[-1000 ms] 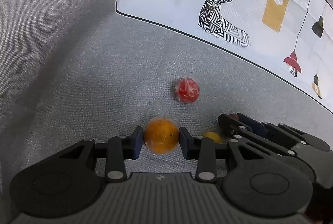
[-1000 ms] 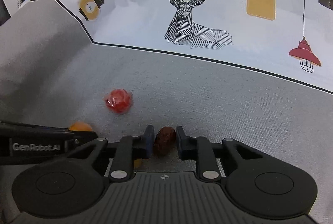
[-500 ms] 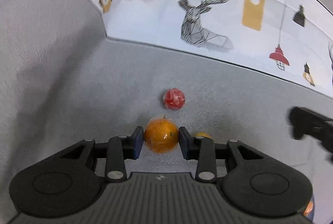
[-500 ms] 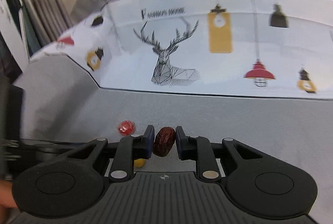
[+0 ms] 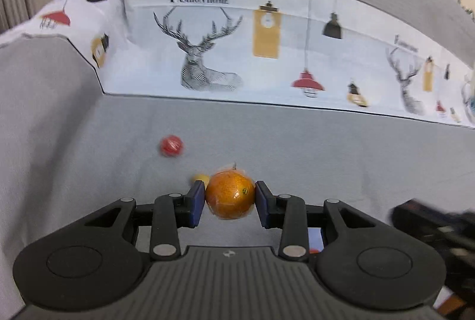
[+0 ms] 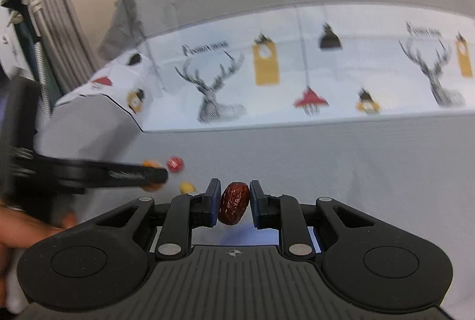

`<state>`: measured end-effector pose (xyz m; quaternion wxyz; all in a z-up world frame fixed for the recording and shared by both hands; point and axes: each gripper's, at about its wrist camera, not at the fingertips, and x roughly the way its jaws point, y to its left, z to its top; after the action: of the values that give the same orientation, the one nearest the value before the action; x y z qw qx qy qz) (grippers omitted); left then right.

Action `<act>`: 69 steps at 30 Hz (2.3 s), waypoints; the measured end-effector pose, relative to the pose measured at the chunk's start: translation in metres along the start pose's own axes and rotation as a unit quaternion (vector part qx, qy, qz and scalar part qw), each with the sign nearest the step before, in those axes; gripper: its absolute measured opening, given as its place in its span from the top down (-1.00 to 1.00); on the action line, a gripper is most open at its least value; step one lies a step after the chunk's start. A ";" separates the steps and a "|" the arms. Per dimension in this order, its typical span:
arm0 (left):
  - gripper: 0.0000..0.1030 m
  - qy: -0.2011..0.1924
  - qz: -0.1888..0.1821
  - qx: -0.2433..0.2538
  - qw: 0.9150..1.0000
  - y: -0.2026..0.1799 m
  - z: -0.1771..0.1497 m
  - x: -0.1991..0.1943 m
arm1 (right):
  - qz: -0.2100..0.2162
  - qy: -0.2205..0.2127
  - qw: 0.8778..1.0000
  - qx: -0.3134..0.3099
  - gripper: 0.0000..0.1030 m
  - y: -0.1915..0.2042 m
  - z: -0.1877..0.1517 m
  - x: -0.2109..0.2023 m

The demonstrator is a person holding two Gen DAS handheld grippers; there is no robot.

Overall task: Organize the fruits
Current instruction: 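Carry the wrapped orange in the left gripper over the plate while the right carries the date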

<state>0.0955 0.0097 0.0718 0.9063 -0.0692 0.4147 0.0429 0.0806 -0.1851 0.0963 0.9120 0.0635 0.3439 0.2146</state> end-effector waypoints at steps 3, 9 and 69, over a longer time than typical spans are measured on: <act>0.22 0.000 0.001 0.021 1.000 -0.008 -0.022 0.002 | -0.022 0.018 1.000 0.001 0.57 -0.007 -0.016 0.004; 0.22 0.026 -0.013 0.003 1.000 -0.003 -0.026 0.011 | -0.057 0.033 0.998 -0.021 0.57 -0.019 -0.030 0.005; 0.22 0.116 -0.143 0.179 0.967 -0.077 -0.067 0.039 | -0.102 0.072 0.992 -0.034 0.57 -0.033 -0.037 0.029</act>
<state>0.0816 -0.0758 0.0055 0.8466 0.0310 0.5034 -0.1698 0.0872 -0.2034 0.0425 0.9035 -0.0184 0.4062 0.1356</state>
